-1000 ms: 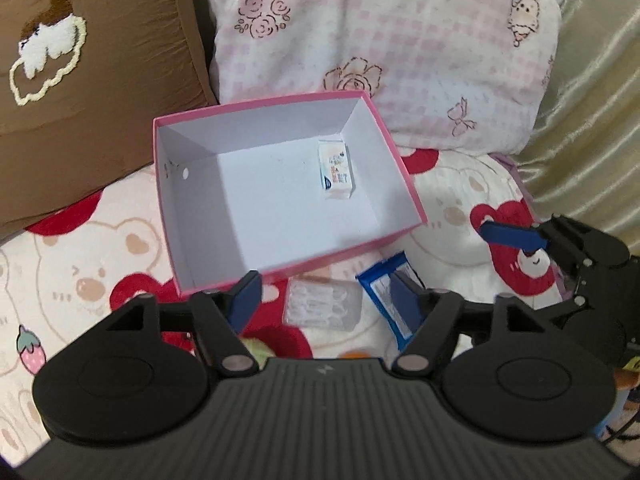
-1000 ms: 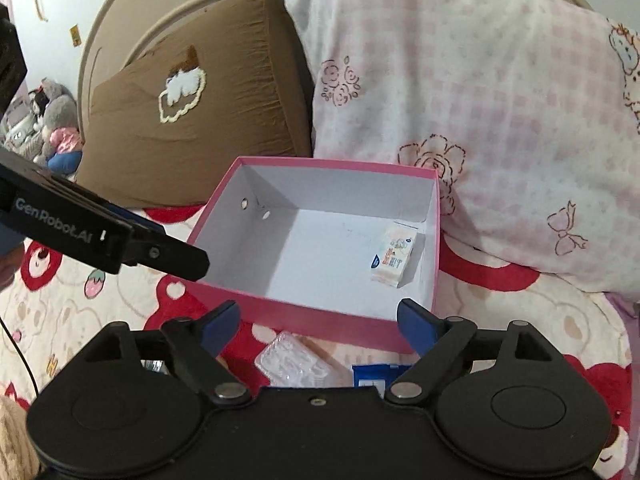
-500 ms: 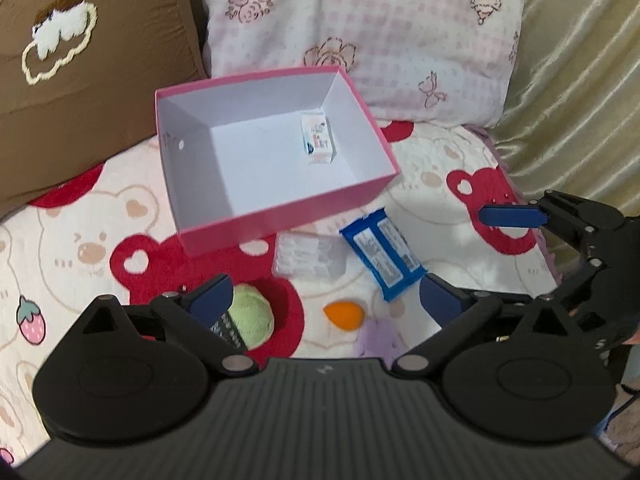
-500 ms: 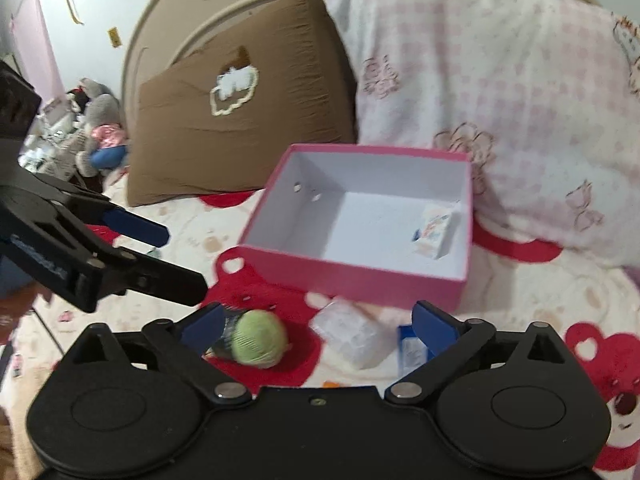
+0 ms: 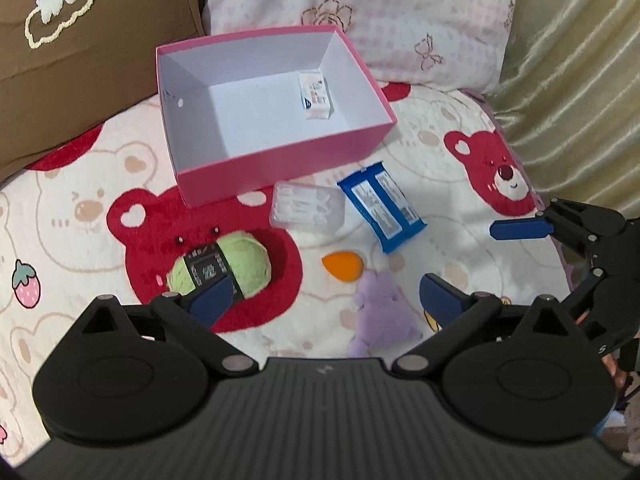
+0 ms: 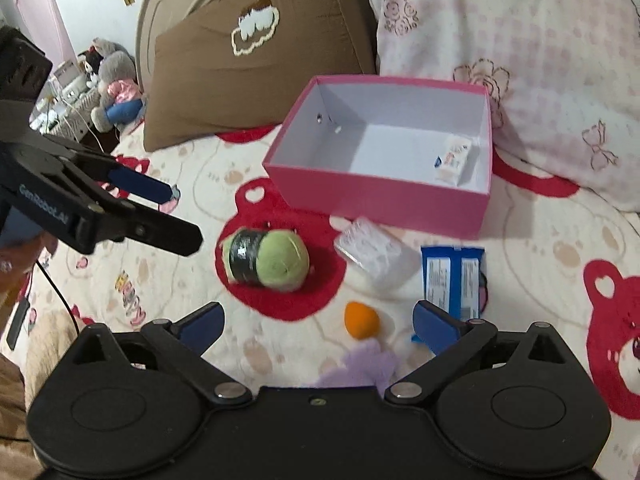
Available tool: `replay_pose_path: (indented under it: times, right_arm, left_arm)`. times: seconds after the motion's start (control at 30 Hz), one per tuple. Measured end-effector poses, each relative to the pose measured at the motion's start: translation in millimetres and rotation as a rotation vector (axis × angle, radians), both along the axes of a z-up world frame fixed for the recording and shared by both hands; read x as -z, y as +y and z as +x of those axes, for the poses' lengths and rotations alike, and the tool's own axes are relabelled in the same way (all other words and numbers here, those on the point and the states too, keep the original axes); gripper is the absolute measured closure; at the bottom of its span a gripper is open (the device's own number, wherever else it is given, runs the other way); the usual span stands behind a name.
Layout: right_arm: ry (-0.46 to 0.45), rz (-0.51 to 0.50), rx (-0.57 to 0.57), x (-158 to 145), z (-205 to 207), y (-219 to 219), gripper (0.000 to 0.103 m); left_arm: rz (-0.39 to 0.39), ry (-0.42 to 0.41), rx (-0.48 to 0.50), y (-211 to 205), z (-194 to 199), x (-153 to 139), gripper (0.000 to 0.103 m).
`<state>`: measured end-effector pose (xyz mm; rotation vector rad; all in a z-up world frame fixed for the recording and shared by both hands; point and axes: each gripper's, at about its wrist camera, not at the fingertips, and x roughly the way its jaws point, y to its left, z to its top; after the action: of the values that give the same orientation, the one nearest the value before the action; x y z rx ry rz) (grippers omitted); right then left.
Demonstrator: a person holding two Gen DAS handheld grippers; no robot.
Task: Organize objects
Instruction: 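Withdraw the left tool from the box and move toward the lilac plush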
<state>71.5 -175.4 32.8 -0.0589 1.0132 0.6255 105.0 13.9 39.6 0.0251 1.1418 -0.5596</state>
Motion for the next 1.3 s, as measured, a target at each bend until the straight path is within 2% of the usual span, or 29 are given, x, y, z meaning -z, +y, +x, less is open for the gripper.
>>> replay_pose_path:
  times: [0.1,0.33,0.43,0.67,0.77,0.9,1.0,1.1,1.2,1.3]
  right_arm:
    - [0.044,-0.019,-0.019,3,-10,-2,0.001]
    - [0.070,-0.074,-0.065,16,-32,1,0.001]
    - [0.076,-0.078,-0.066,20,-38,2,0.001]
    - [0.083,-0.097,-0.058,29,-47,2,0.001]
    - [0.028,-0.183,-0.055,41,-54,8,0.001]
    - [-0.025,-0.252,-0.103,63,-58,14,0.001]
    - [-0.052,-0.222,-0.078,79,-60,10,0.001]
    - [-0.105,-0.216,-0.041,93,-64,11,0.001]
    - [-0.160,-0.198,-0.056,103,-67,16,0.001]
    - [-0.173,-0.176,-0.072,117,-70,20,0.001]
  left_arm:
    - [-0.003,0.006,0.014,1,-10,4,0.002]
    - [-0.023,0.049,0.040,0,-32,24,0.002]
    - [-0.005,0.065,0.043,-1,-38,35,0.002]
    - [0.048,0.021,0.071,-2,-50,48,0.002]
    - [0.048,0.003,0.081,-5,-54,57,0.002]
    - [-0.012,0.022,0.076,-6,-54,76,0.002]
    - [-0.057,0.026,0.045,-9,-54,89,0.002]
    - [-0.049,-0.012,0.057,-19,-57,98,0.002]
    - [-0.022,-0.060,0.038,-27,-59,107,0.002]
    - [0.029,-0.083,-0.020,-28,-55,121,0.002]
